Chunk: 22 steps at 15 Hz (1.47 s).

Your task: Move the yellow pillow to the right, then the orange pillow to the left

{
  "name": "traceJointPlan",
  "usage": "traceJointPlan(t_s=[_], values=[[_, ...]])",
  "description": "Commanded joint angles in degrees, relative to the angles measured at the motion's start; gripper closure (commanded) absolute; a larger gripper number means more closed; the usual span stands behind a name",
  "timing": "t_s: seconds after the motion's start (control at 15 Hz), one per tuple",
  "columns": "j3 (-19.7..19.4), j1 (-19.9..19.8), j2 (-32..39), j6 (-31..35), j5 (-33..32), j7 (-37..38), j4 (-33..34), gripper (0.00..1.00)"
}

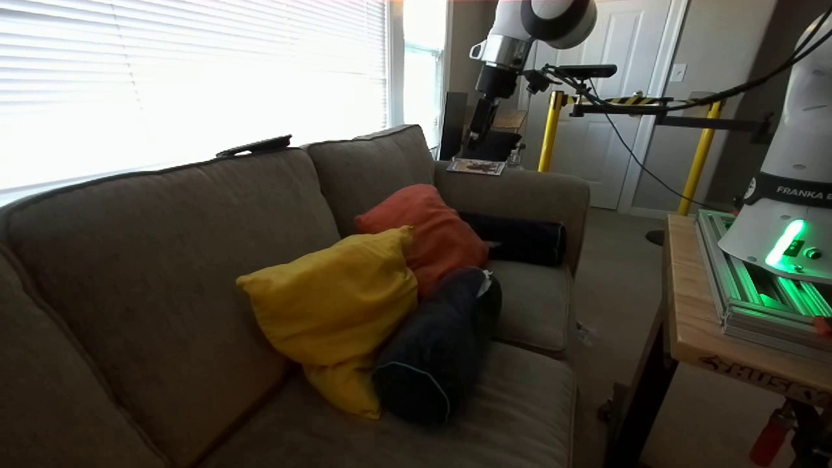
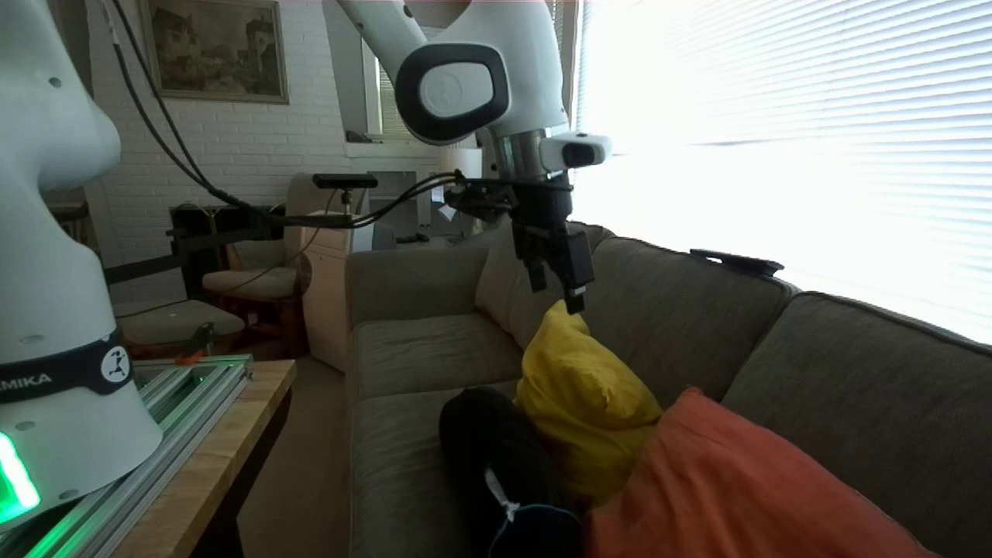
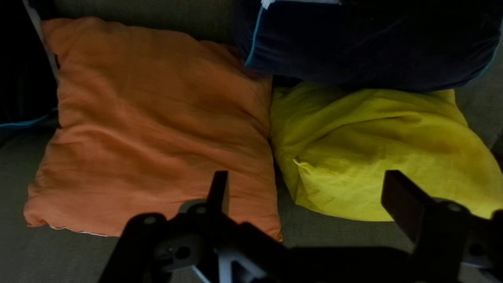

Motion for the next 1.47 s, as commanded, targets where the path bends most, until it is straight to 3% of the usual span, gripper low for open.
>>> traceJointPlan(t_s=[0.0, 0.33, 0.67, 0.73, 1.07, 1.13, 1.4], values=[[2.63, -1.12, 11.0, -0.1, 1.57, -7.27, 10.18, 0.0], [6.94, -2.64, 22.29, 0.11, -2.45, -14.0, 20.53, 0.0], [7.46, -2.24, 32.28, -0.51, -9.9, -17.88, 29.42, 0.0], [8.0, -2.63, 27.78, -0.07, -8.66, -15.19, 24.29, 0.0], [8.19, -2.66, 29.33, -0.27, -9.64, -16.08, 25.45, 0.0], [10.42, -4.55, 30.6, -2.23, -9.74, -20.72, 26.79, 0.0], [11.41, -5.93, 33.8, -3.63, -13.41, -31.06, 29.44, 0.0]])
